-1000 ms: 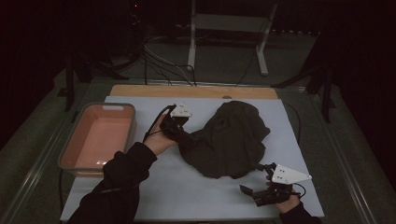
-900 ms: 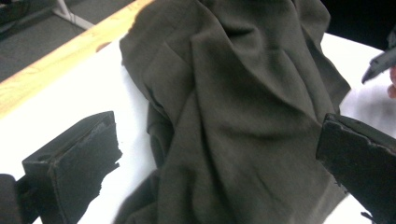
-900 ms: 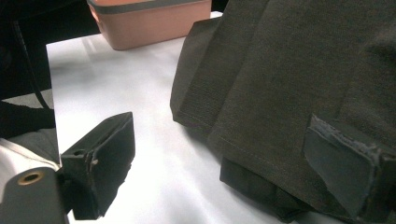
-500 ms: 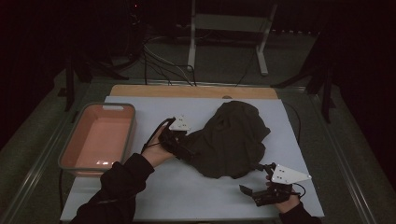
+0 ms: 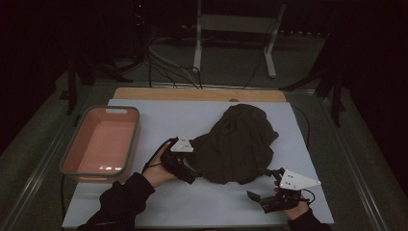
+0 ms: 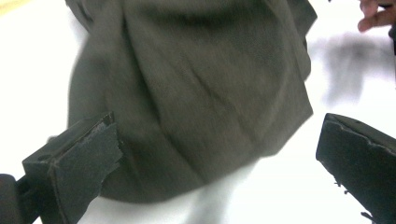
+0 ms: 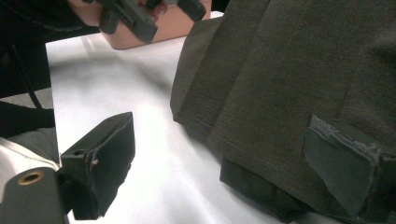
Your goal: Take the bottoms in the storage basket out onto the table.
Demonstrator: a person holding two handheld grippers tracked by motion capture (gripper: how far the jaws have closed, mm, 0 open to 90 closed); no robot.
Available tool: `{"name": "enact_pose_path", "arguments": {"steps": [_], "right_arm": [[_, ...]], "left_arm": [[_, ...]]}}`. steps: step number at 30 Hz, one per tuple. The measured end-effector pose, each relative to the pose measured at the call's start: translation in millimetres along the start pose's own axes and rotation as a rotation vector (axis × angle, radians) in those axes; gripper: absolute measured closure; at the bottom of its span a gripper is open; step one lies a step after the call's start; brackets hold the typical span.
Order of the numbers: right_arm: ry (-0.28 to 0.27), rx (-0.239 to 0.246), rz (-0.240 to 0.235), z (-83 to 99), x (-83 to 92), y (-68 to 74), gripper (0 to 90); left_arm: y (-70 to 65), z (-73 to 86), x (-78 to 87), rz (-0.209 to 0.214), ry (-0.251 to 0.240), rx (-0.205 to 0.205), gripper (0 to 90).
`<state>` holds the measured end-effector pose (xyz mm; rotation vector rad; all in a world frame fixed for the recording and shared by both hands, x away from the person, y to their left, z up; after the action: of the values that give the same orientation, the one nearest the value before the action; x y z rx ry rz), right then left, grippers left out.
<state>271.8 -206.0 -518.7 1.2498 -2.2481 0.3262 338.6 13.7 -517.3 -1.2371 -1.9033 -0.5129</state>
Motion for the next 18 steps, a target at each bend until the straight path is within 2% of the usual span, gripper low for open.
{"name": "enact_pose_path", "arguments": {"steps": [9,18], "right_arm": [[0.001,0.001,0.001,-0.1,-0.1,0.1,9.9],[0.002,0.001,0.003,-0.2,0.4,0.2,9.9]], "left_arm": [[-7.2,18.0,-4.0,0.016,0.008,0.008,0.0],[-14.1,41.0,-3.9,0.012,0.041,-0.015,0.0]]}}
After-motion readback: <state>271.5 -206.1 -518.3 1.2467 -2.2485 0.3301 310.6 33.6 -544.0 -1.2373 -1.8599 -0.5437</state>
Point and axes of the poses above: each handheld gripper's, and its own axes: x roughly backward along the jaws, z roughly out of its underside, y roughly to its left, the point moved 9 cm from there along -x, roughly forward along the jaws, and after that the axes turned 13 degrees about y, right-handed, at the moved point
